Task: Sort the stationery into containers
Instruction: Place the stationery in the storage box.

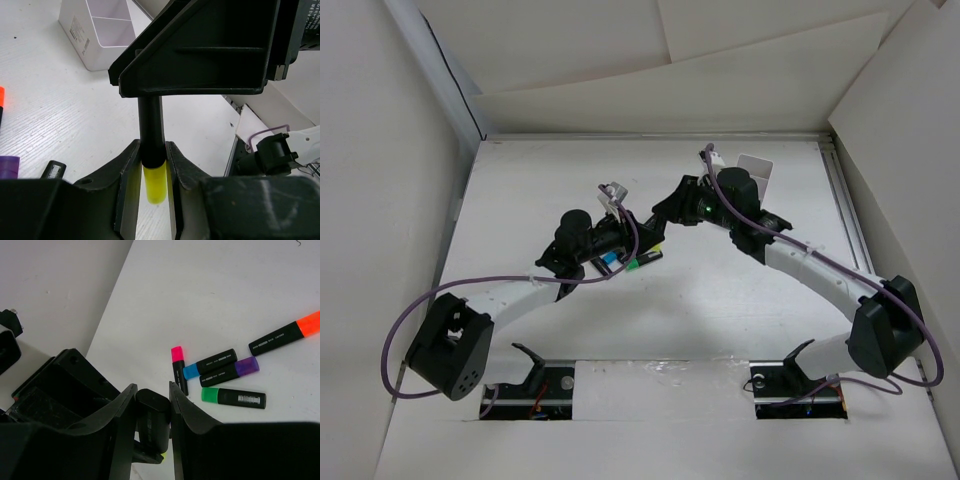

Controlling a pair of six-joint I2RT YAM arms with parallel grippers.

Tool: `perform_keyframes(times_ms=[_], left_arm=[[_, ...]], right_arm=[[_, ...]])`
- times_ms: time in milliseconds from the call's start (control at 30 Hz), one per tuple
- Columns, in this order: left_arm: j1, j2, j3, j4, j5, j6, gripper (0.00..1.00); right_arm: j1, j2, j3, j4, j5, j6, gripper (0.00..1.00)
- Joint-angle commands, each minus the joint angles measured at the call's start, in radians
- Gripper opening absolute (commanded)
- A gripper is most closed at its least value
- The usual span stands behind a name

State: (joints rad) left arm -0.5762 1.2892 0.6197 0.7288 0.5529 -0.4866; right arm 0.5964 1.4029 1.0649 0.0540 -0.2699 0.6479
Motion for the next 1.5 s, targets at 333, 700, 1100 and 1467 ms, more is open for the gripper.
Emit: perform_keyframes(times_ms=[333,700,1100,1467], left_arm=[[-0.002,-0.053,0.023,0.023,-0.037,0.011,0.67],[-0.002,-0.177,-0.011,-0.035,-0.205,0.011,0.87],[-0.002,-0.295,0.136,-0.313,-0.37,-0.182,1.0],[-0.002,-0.445,0.305,-0.517,-0.487,-0.365,1.0]], right_arm=[[-0.024,-0.025,-0.022,0.095,0.044,-0.007,0.19],[-0.154,-0.035,-0.034,0.113,0.116,-0.007,0.17],[-0.293,0.019,-0.043,0.162,0.779,-0.056,0.16],[-0.303,0.217,0.053,0.306,1.173,-0.183,0.17]])
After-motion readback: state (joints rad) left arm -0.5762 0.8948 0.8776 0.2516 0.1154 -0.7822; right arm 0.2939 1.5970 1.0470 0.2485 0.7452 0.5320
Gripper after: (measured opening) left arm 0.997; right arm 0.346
